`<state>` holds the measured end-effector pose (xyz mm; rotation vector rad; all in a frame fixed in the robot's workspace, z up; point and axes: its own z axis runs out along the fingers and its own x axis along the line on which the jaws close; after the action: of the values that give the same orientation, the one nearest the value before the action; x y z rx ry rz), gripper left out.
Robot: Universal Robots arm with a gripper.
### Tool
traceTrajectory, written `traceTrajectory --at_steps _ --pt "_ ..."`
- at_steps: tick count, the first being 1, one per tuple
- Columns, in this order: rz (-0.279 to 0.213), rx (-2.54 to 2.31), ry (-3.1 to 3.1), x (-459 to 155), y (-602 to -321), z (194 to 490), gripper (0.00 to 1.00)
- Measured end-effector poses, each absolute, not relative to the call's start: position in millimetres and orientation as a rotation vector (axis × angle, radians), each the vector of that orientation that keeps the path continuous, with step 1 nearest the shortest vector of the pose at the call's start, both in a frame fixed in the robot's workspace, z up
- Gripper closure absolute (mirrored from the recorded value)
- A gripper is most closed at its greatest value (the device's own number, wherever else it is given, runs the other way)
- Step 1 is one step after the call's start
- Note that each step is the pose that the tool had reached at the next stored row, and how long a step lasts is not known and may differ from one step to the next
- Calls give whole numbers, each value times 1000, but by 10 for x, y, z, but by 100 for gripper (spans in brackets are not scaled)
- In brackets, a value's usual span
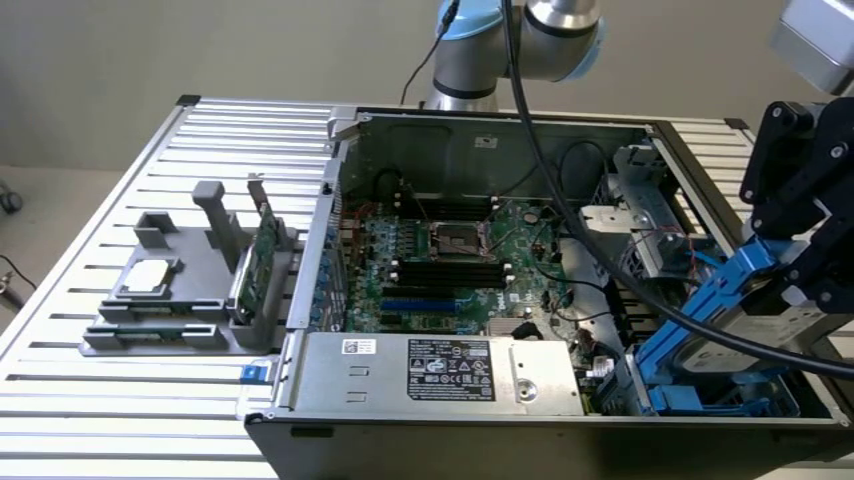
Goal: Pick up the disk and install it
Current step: 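Insert the disk into the insertion slot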
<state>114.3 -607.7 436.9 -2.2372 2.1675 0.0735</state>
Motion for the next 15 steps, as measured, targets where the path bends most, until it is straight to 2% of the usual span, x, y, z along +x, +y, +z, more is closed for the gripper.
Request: traceTrajectory --at_steps 15 --pt "96 -2263 2121 1142 -6089 4231 67"
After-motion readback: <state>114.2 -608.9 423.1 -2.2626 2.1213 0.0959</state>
